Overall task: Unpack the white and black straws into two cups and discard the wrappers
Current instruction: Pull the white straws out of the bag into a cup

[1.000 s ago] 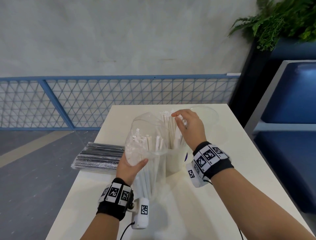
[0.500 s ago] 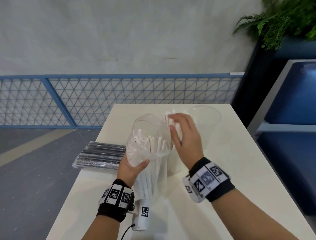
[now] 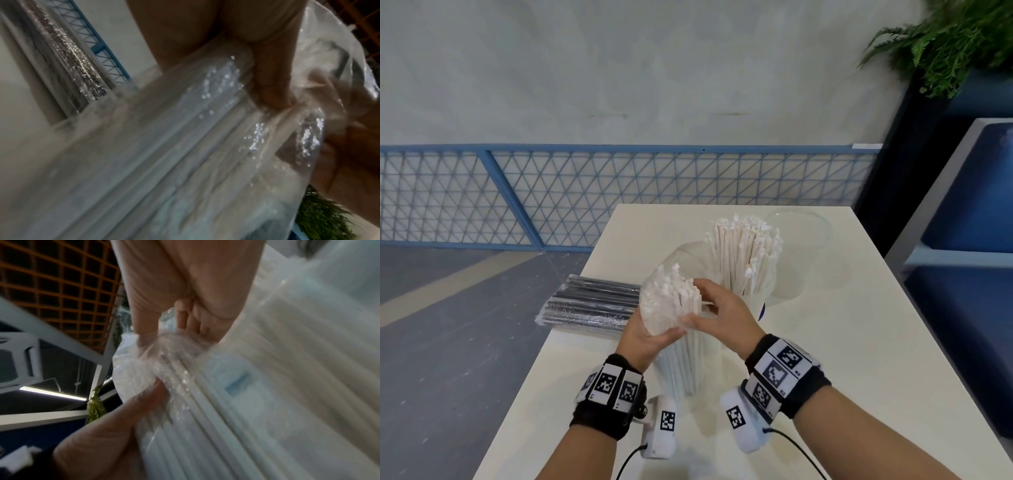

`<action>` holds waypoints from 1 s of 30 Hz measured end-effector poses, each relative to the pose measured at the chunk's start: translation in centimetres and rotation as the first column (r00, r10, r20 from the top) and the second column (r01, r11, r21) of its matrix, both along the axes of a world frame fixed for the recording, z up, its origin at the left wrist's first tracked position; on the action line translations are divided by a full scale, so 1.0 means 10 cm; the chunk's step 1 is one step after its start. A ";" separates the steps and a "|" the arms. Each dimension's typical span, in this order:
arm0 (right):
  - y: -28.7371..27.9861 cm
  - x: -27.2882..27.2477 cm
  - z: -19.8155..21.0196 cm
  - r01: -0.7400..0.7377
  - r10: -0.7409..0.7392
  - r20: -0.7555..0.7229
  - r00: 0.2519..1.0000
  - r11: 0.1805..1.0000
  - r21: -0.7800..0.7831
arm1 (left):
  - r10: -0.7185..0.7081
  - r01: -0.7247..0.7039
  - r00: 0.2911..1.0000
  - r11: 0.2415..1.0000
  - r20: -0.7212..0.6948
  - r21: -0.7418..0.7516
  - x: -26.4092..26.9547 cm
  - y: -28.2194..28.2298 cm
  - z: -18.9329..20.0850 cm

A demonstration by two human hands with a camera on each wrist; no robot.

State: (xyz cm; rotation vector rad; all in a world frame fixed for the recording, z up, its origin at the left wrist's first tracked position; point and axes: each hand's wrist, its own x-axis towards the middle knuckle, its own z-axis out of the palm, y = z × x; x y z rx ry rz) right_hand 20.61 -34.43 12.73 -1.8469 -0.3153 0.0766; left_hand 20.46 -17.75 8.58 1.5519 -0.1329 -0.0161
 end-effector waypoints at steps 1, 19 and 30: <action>0.01 -0.01 -0.01 0.008 -0.007 -0.019 1.000 0.999 0.032 | -0.010 0.010 1.000 1.000 -0.007 0.004 0.00 -0.02 0.00; 0.03 -0.01 0.09 0.105 -0.103 -0.020 0.994 0.957 0.269 | 0.071 -0.071 0.997 0.997 -0.016 0.035 -0.01 -0.12 -0.01; -0.02 -0.03 0.23 0.176 -0.162 -0.077 0.984 0.952 0.252 | 0.086 -0.082 0.996 0.991 -0.031 0.110 -0.03 -0.12 0.01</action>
